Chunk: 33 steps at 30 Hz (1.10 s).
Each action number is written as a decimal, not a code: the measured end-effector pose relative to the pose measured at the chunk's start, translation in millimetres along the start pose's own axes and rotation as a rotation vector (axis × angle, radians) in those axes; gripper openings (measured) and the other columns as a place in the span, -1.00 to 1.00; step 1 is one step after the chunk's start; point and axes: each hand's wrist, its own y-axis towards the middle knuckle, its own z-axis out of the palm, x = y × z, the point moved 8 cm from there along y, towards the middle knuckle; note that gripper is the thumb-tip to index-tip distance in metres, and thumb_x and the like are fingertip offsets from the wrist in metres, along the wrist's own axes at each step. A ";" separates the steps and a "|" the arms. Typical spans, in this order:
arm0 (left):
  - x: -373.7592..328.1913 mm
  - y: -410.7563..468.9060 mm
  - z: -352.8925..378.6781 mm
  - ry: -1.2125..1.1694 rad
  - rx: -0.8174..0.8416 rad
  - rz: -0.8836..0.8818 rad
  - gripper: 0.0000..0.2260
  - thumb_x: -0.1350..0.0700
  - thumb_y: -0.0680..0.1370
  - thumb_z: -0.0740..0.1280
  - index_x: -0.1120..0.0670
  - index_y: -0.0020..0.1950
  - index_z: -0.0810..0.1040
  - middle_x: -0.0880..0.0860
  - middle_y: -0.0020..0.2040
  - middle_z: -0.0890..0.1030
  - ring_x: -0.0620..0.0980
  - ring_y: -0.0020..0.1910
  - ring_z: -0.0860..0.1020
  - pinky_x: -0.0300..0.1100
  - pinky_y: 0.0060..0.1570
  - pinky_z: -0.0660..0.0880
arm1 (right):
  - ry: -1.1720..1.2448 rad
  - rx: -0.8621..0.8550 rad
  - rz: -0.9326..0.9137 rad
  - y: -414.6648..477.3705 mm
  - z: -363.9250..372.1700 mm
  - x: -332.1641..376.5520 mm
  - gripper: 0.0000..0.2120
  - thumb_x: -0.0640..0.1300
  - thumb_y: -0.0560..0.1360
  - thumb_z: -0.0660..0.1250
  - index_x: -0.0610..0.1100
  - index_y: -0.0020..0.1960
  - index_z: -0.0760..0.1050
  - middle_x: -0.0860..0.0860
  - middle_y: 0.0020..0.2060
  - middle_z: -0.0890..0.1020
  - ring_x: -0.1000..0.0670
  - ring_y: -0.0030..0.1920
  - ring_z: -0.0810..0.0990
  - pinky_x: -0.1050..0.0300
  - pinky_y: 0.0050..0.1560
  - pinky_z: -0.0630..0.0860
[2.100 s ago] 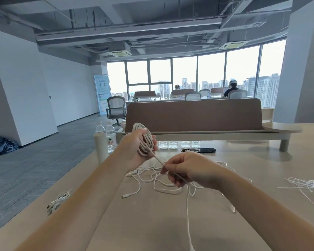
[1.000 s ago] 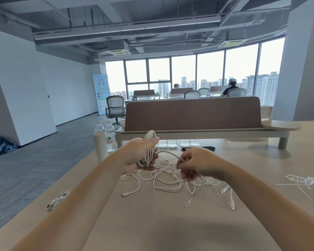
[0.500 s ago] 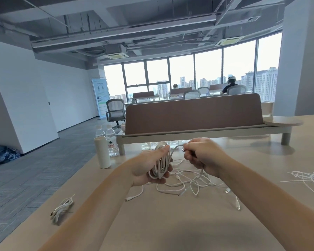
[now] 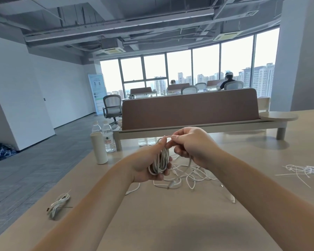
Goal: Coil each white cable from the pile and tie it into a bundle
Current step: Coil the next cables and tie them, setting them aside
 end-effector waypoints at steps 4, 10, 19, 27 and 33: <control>-0.1 0.6 -2.1 0.004 -0.021 -0.002 -0.49 -0.30 0.58 0.24 0.19 0.01 0.51 0.17 -0.20 0.58 0.10 -0.30 0.54 -0.19 -0.37 0.45 | -0.219 -0.017 0.032 -3.2 -9.0 -1.6 -0.85 -0.19 0.61 0.30 -0.28 -0.04 0.53 -0.10 -0.43 0.64 0.06 -0.56 0.42 0.27 -0.54 0.30; -6.3 1.5 -9.7 0.048 -0.092 0.047 -0.47 -0.29 0.57 0.26 0.20 0.11 0.52 0.17 -0.19 0.62 0.10 -0.29 0.56 -0.15 -0.32 0.49 | -0.154 -0.198 0.053 3.7 -29.0 -10.8 -0.91 -0.33 0.55 0.17 -0.28 -0.08 0.44 -0.10 -0.53 0.57 0.04 -0.64 0.30 0.28 -0.57 0.17; -4.2 2.3 -3.1 0.102 -0.037 0.034 -0.44 -0.33 0.52 0.28 0.19 0.08 0.54 0.18 -0.17 0.62 0.08 -0.28 0.57 -0.15 -0.32 0.49 | -0.129 -0.098 -0.050 2.6 -10.9 -4.0 -0.83 -0.17 0.61 0.31 -0.20 -0.14 0.52 -0.07 -0.45 0.53 0.07 -0.58 0.31 0.24 -0.54 0.22; 1.1 2.7 -5.6 0.003 -0.032 -0.001 -0.37 -0.38 0.50 0.25 0.21 0.08 0.51 0.21 -0.20 0.59 0.13 -0.31 0.54 -0.18 -0.39 0.47 | -0.289 0.031 -0.078 2.6 3.3 -5.4 -0.69 -0.35 0.49 0.25 -0.05 -0.07 0.70 -0.03 -0.44 0.49 -0.02 -0.38 0.34 0.12 -0.35 0.29; 0.2 -0.3 0.3 -0.034 0.005 0.007 -0.48 -0.35 0.56 0.20 0.12 0.02 0.52 0.16 -0.22 0.57 0.10 -0.33 0.56 -0.20 -0.38 0.45 | -0.260 0.016 -0.170 -3.2 4.3 3.1 -0.98 -0.27 0.57 0.34 -0.22 -0.05 0.52 -0.06 -0.39 0.66 0.05 -0.53 0.45 0.20 -0.43 0.40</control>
